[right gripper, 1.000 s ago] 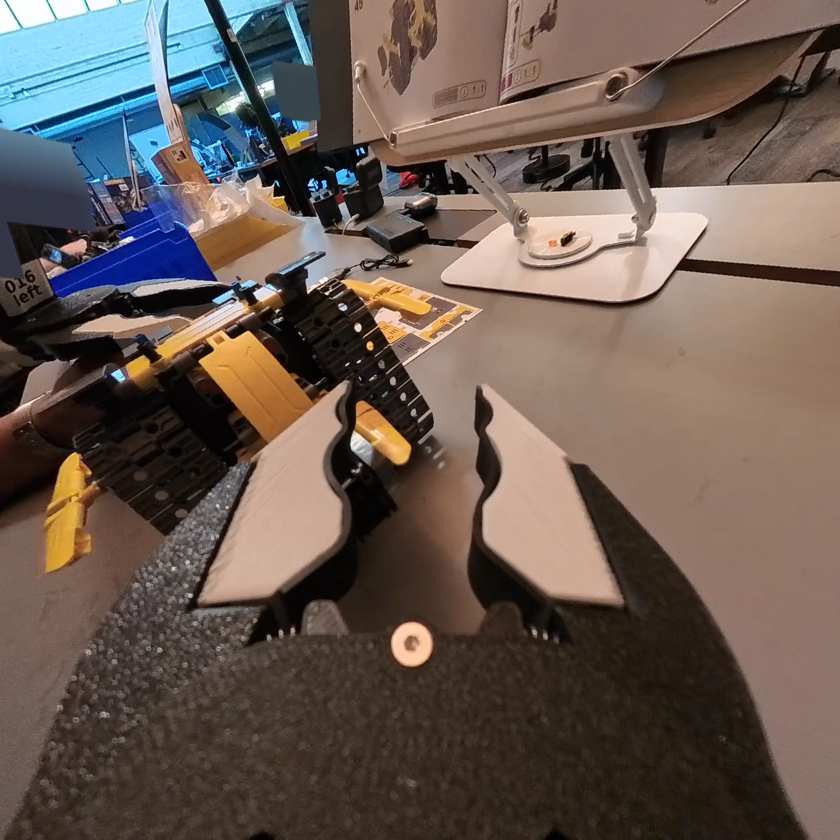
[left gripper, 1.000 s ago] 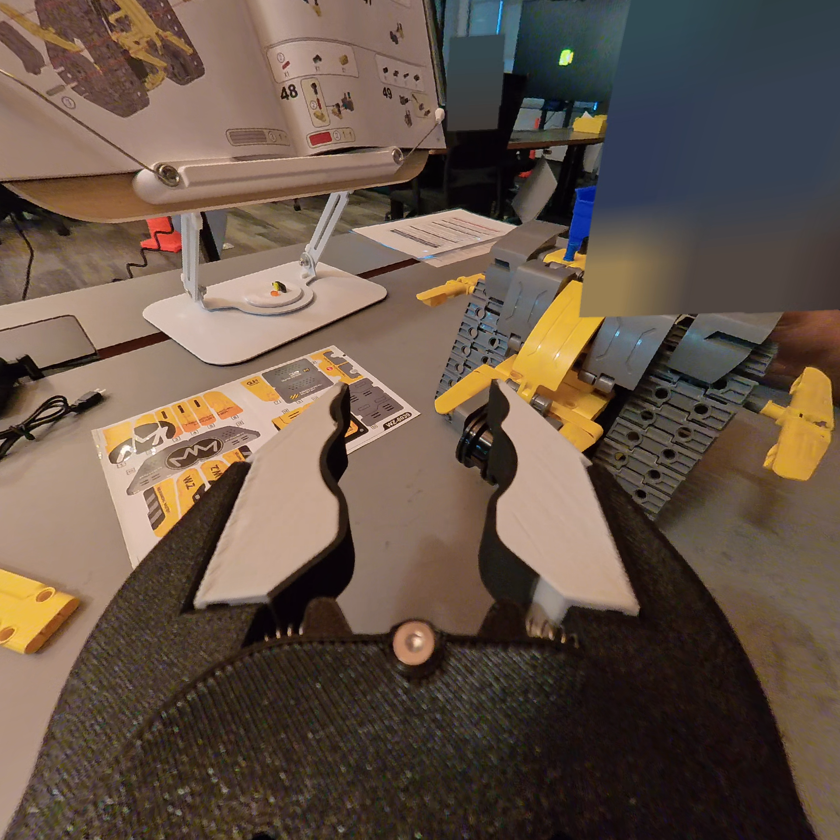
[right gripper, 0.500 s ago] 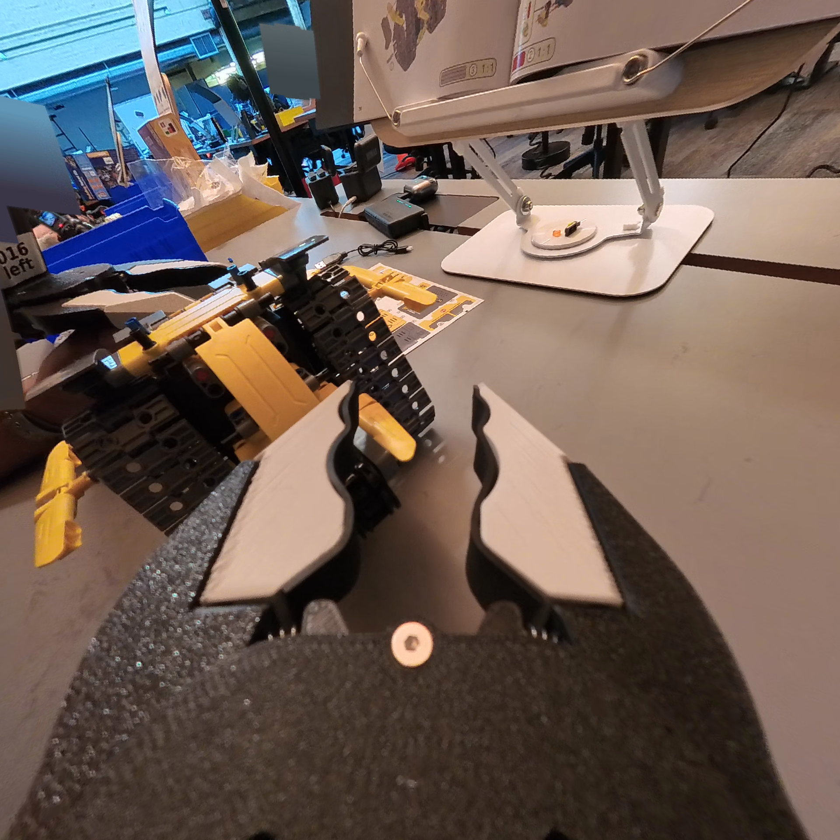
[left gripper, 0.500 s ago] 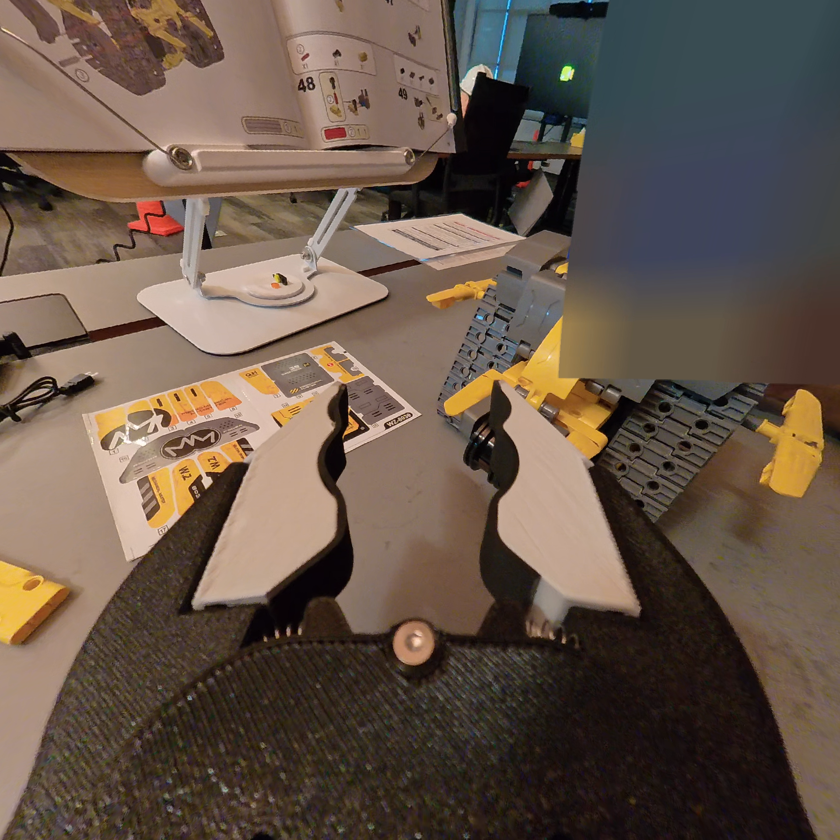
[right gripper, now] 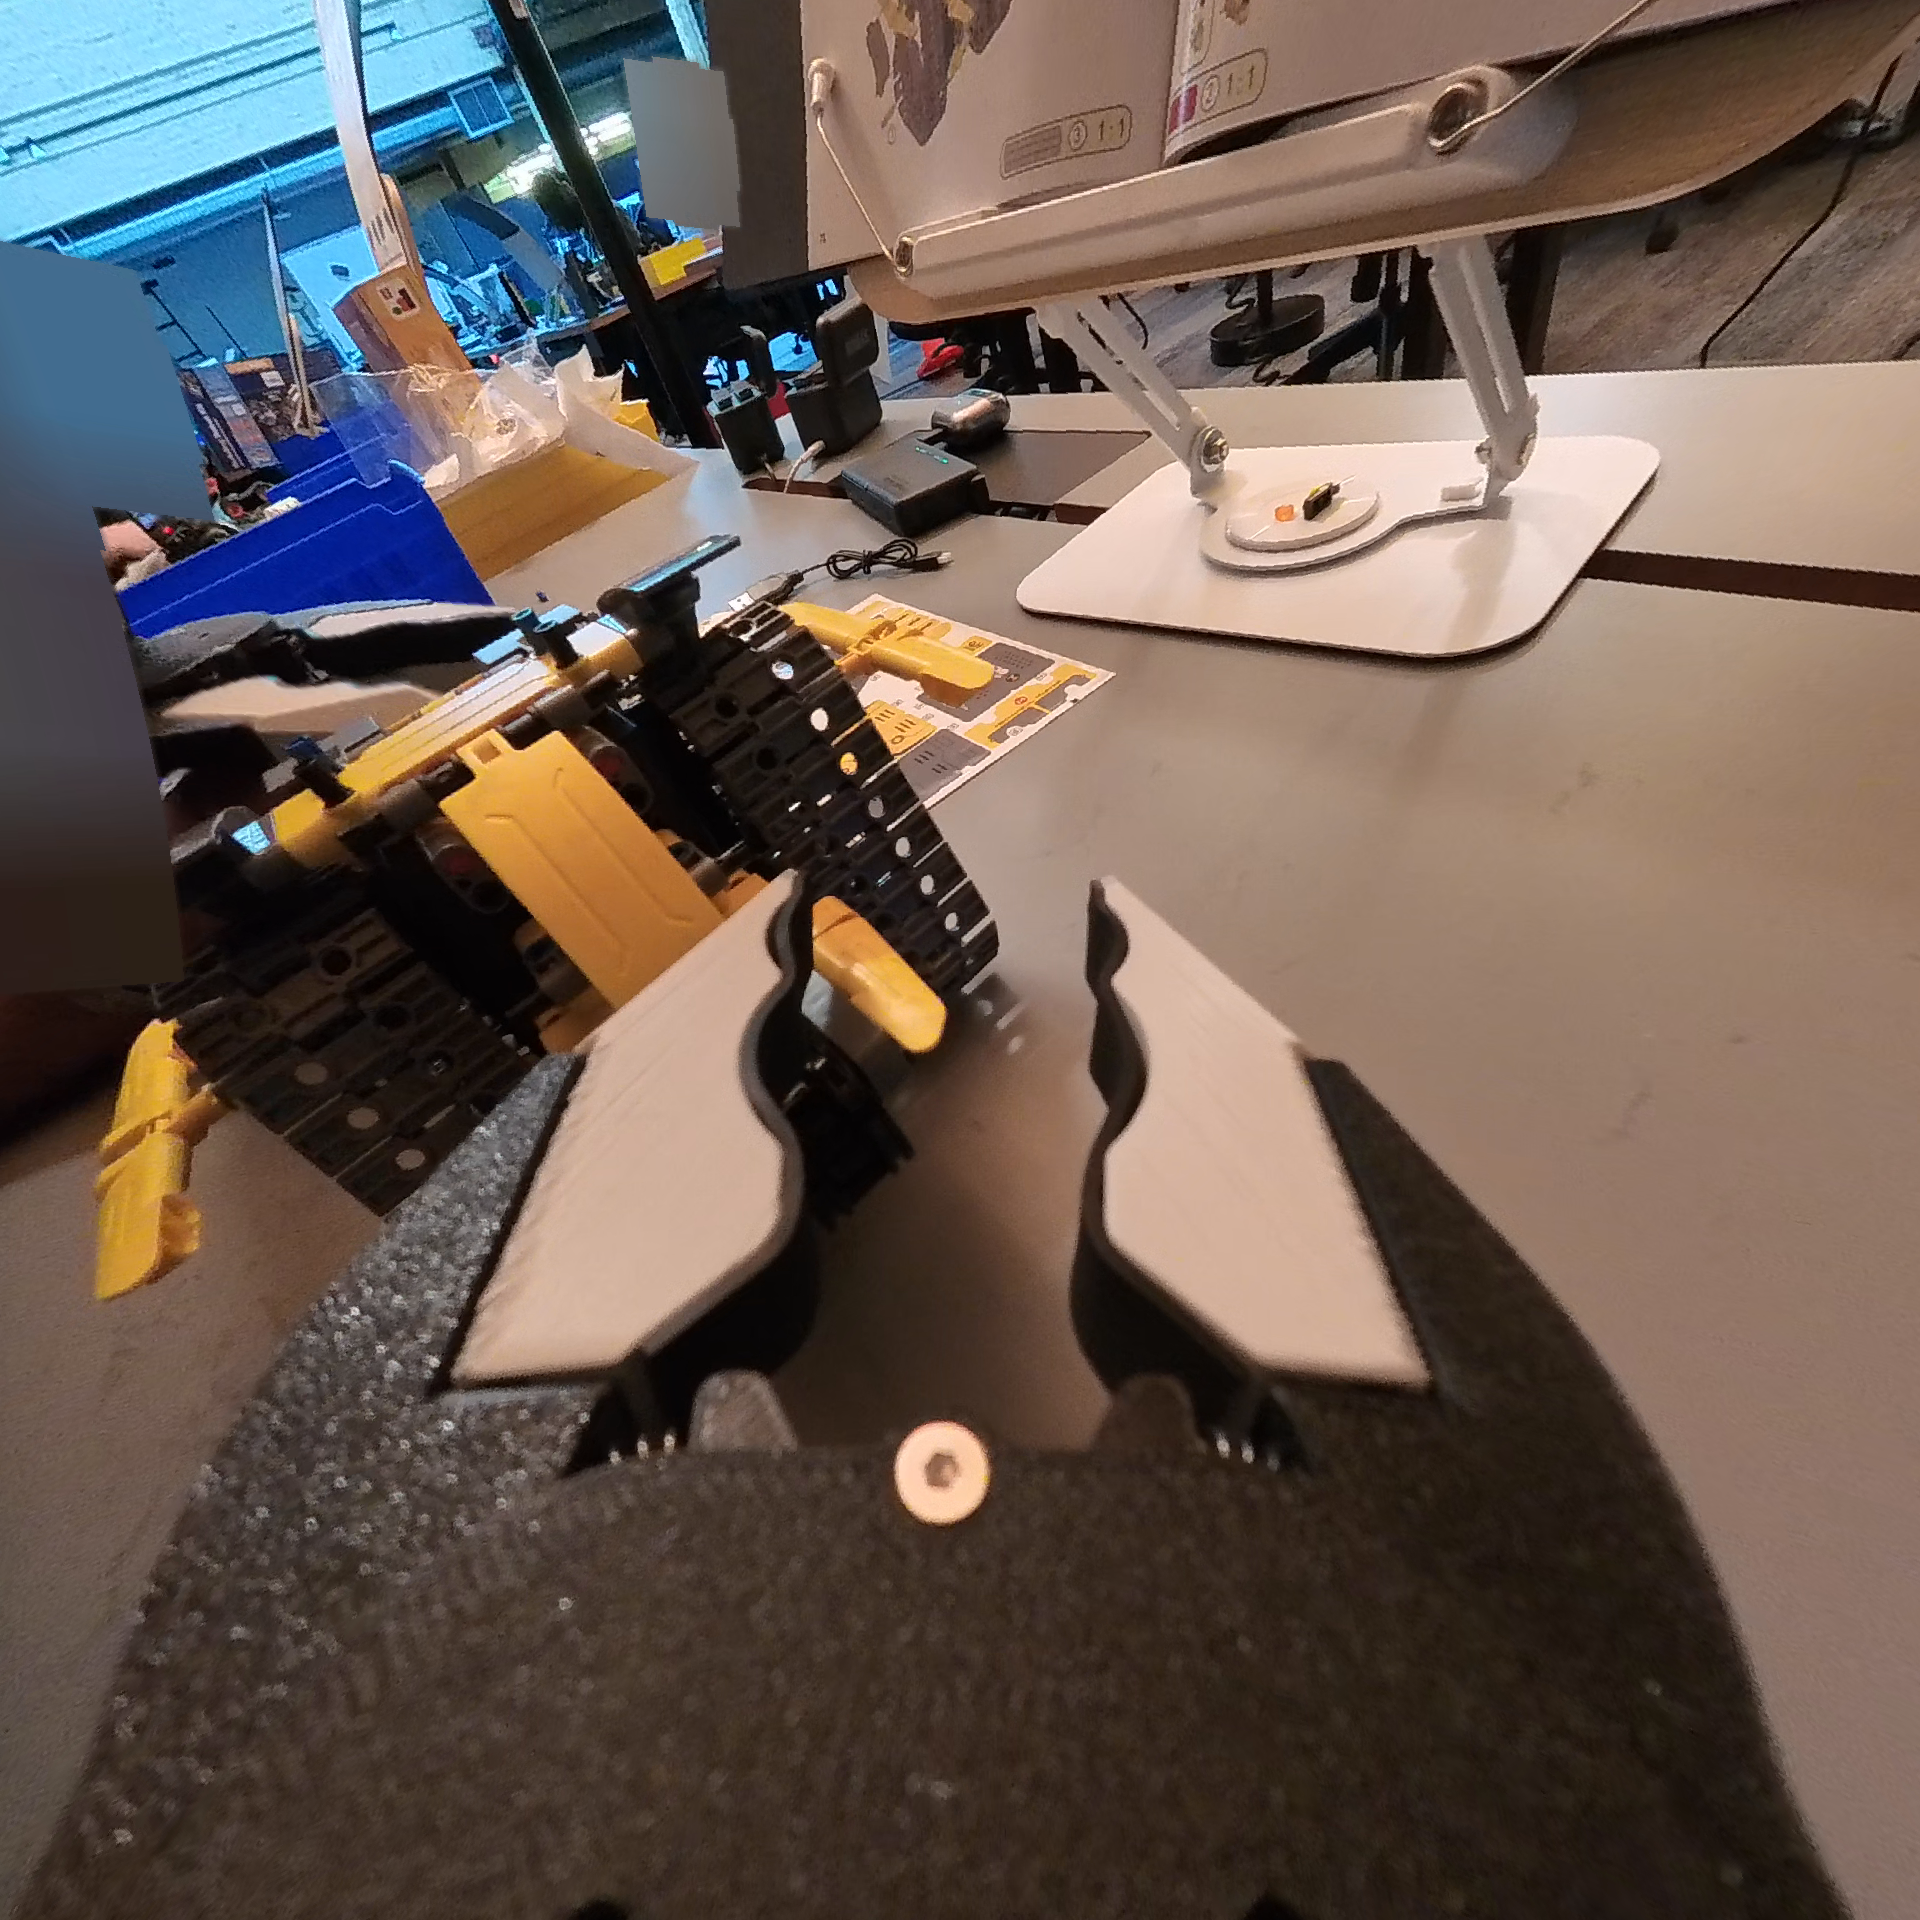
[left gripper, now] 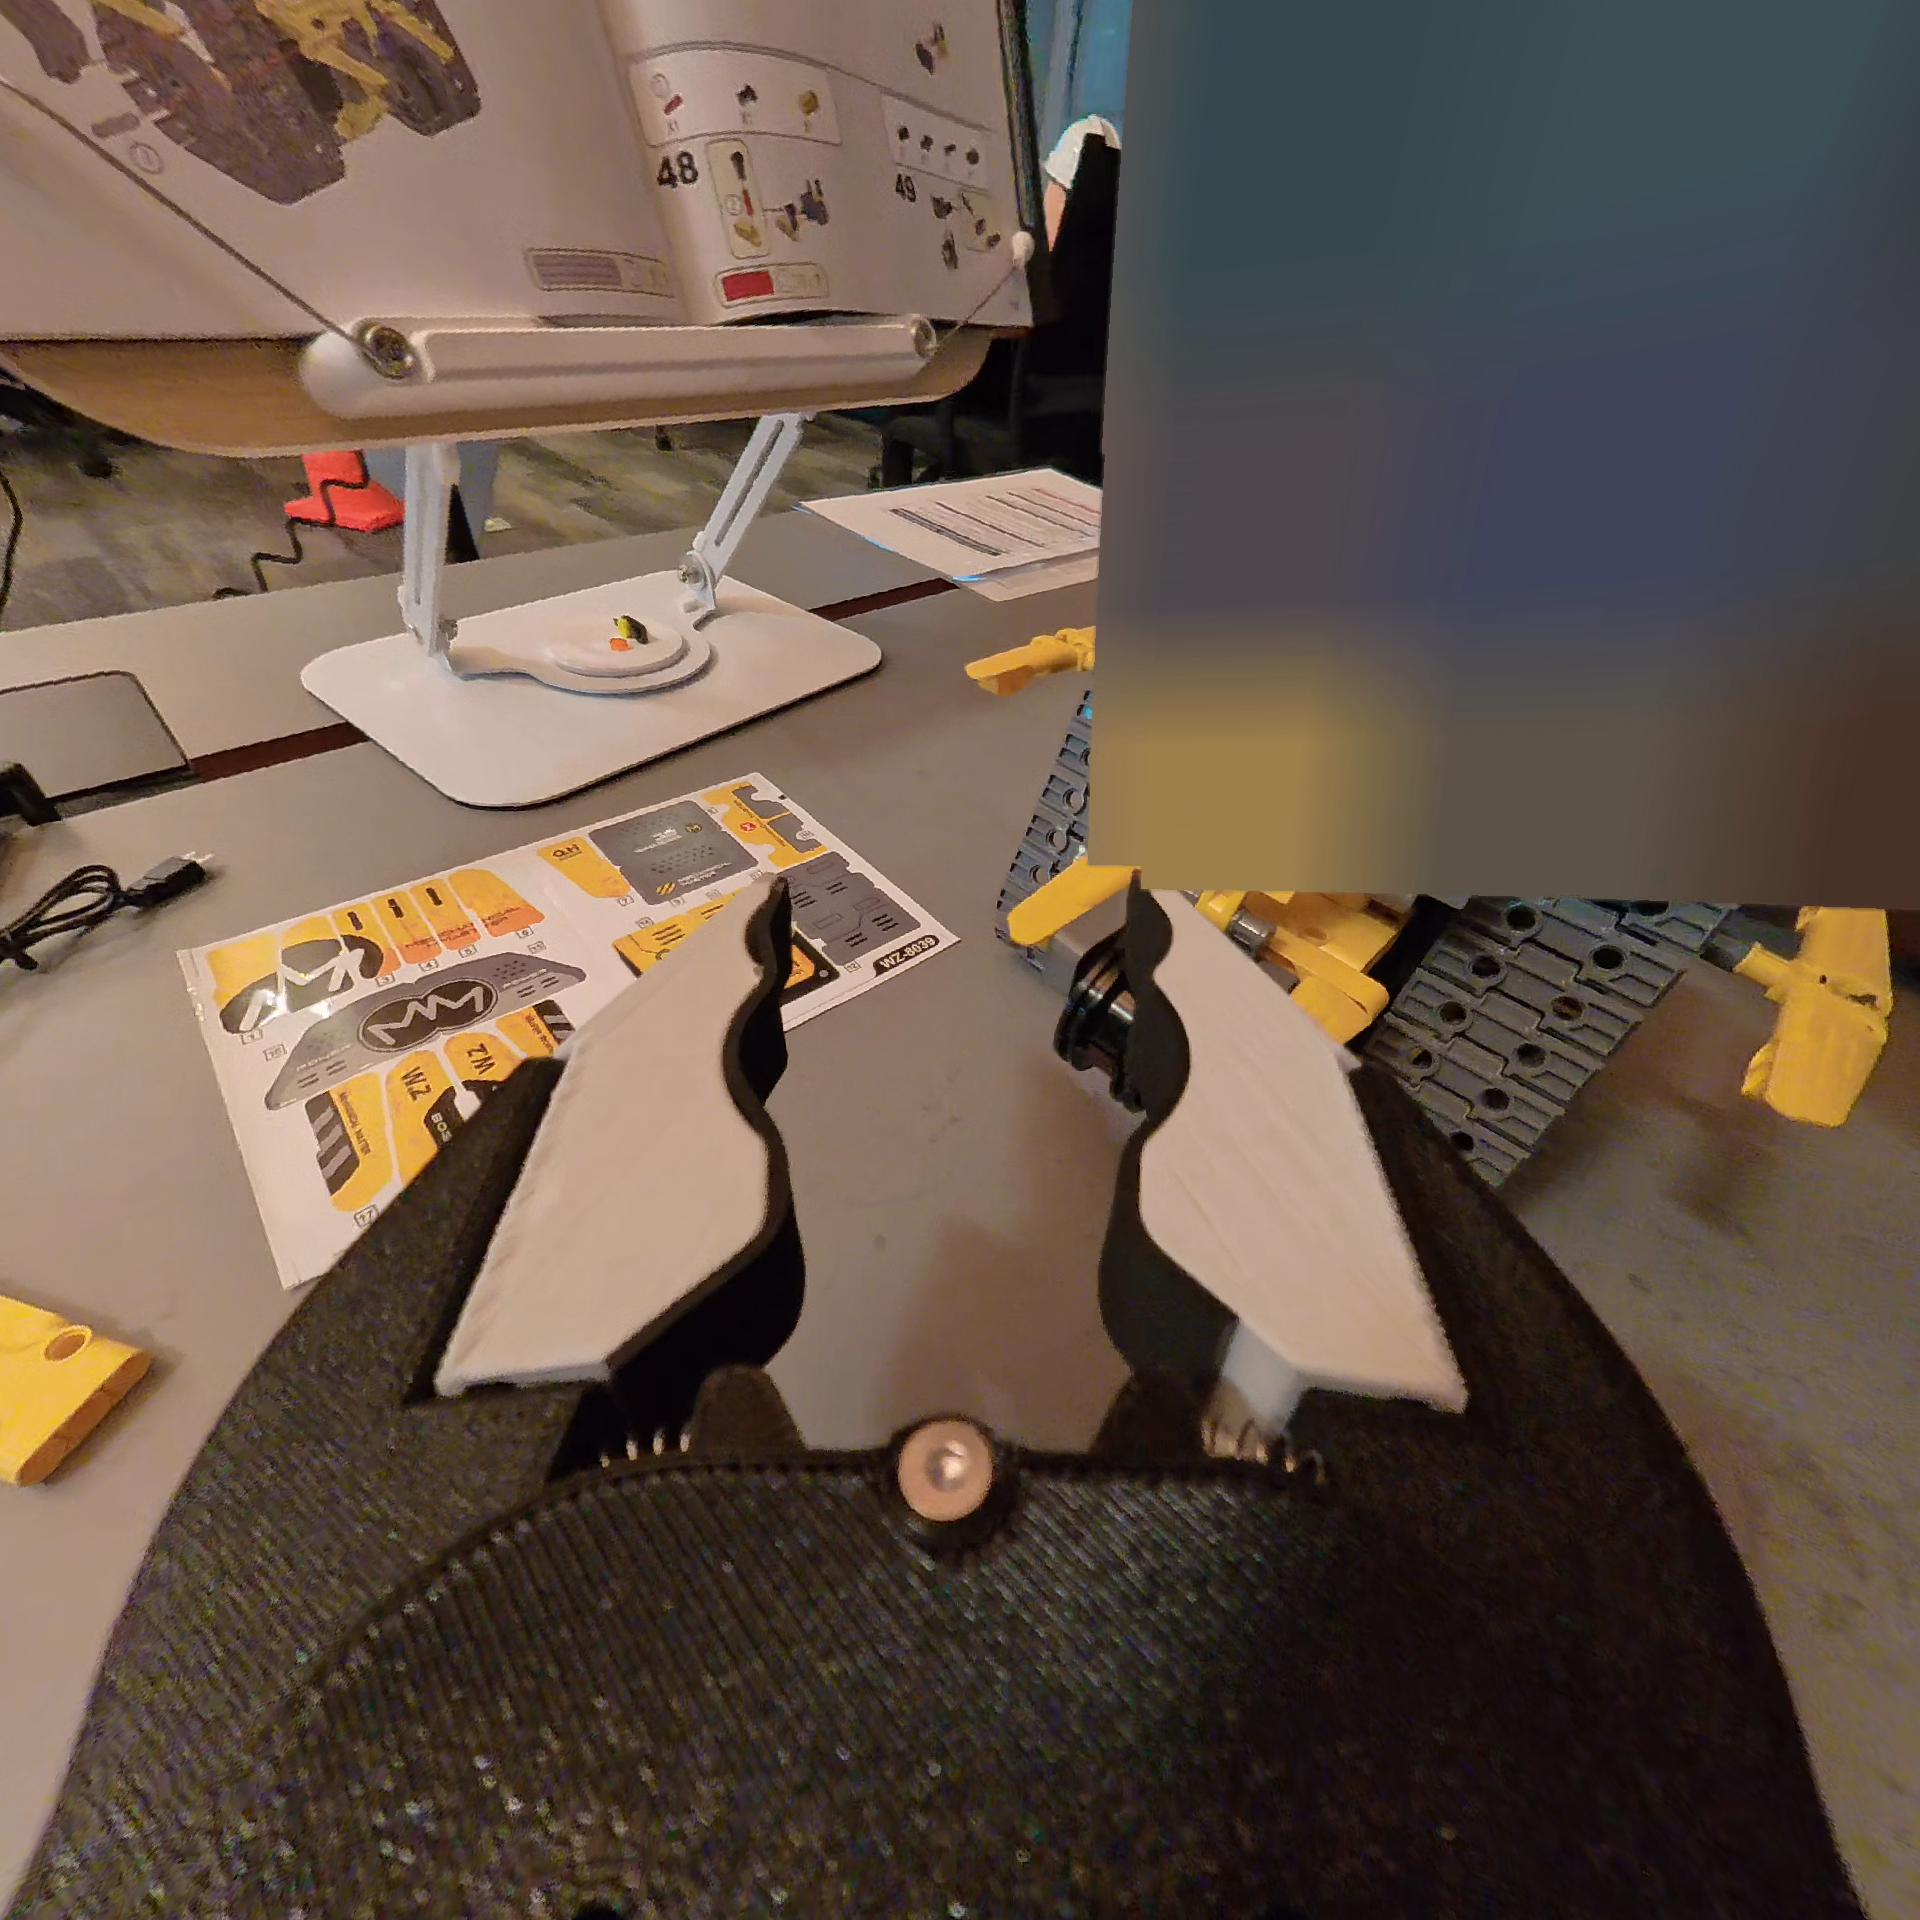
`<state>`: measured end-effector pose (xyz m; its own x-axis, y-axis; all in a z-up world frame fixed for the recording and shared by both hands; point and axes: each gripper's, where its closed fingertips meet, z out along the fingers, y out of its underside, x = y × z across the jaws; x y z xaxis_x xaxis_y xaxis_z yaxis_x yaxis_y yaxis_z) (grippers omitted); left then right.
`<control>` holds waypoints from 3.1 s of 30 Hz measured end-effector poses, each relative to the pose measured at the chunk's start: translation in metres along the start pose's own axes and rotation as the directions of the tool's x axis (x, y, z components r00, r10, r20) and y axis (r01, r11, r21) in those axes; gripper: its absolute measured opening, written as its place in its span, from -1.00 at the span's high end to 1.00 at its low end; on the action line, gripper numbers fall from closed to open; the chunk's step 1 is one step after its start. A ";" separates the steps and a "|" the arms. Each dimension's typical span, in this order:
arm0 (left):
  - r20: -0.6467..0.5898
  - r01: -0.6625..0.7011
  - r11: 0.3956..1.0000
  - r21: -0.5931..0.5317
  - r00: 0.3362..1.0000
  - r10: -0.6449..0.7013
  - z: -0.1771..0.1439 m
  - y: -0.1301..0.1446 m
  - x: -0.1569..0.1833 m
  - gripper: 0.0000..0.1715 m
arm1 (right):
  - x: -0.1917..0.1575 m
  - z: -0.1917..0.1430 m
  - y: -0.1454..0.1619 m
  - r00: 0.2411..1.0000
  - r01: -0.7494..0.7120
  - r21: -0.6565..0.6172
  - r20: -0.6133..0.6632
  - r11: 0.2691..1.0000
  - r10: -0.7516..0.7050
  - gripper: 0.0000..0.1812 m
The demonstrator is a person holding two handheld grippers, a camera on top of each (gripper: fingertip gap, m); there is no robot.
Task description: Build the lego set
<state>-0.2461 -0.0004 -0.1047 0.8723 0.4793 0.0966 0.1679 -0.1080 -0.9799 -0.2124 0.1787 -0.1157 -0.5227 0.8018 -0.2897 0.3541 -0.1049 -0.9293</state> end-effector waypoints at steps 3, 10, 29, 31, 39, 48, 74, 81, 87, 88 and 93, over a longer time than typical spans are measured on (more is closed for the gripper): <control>-0.002 0.031 0.999 0.008 1.000 -0.031 -0.001 -0.001 -0.003 0.27 | 0.000 0.000 0.000 1.000 0.002 0.000 -0.001 1.000 -0.002 0.43; -0.003 0.057 0.998 0.013 0.998 -0.057 -0.002 -0.002 -0.006 0.27 | 0.000 0.000 0.000 1.000 0.009 0.002 -0.006 1.000 -0.009 0.43; -0.008 0.036 0.999 0.011 0.999 -0.036 -0.002 -0.002 -0.003 0.26 | -0.002 -0.001 0.000 0.999 0.033 0.004 -0.016 0.999 -0.033 0.45; -0.009 0.027 1.000 0.005 1.000 -0.027 -0.001 -0.001 -0.002 0.26 | -0.003 0.000 0.000 0.999 0.032 0.000 -0.013 0.999 -0.032 0.45; -0.011 -0.008 1.000 -0.012 1.000 0.007 0.000 0.002 0.002 0.26 | -0.003 0.000 0.001 0.999 0.040 -0.006 -0.024 0.999 -0.040 0.44; -0.030 0.025 1.000 -0.002 0.999 -0.025 0.000 0.000 0.000 0.25 | -0.041 0.006 0.016 0.995 -0.027 -0.099 0.089 0.995 0.036 0.75; -0.055 0.092 0.992 0.083 0.995 -0.088 -0.007 -0.011 -0.009 0.24 | -0.081 0.000 0.012 0.964 -0.039 -0.110 0.259 0.993 0.067 0.54; -0.052 0.083 0.993 0.084 0.996 -0.079 -0.007 -0.011 -0.008 0.24 | -0.082 0.000 0.010 0.966 -0.019 -0.084 0.255 0.996 0.040 0.54; -0.053 0.079 0.994 0.081 0.996 -0.075 -0.007 -0.011 -0.007 0.24 | -0.071 0.002 0.010 0.975 0.000 -0.057 0.223 0.998 0.013 0.54; -0.052 0.075 0.994 0.079 0.996 -0.071 -0.007 -0.011 -0.007 0.24 | -0.070 0.002 0.010 0.975 0.000 -0.052 0.223 0.999 0.012 0.54; -0.048 0.021 0.998 0.057 0.999 -0.019 -0.004 -0.008 0.000 0.24 | -0.065 0.002 0.010 0.978 0.026 -0.037 0.208 0.999 -0.018 0.54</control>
<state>-0.2458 -0.0034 -0.0964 0.8900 0.4390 0.1233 0.1603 -0.0482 -0.9859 -0.1767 0.1242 -0.1062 -0.6785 0.6638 -0.3145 0.3687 -0.0626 -0.9274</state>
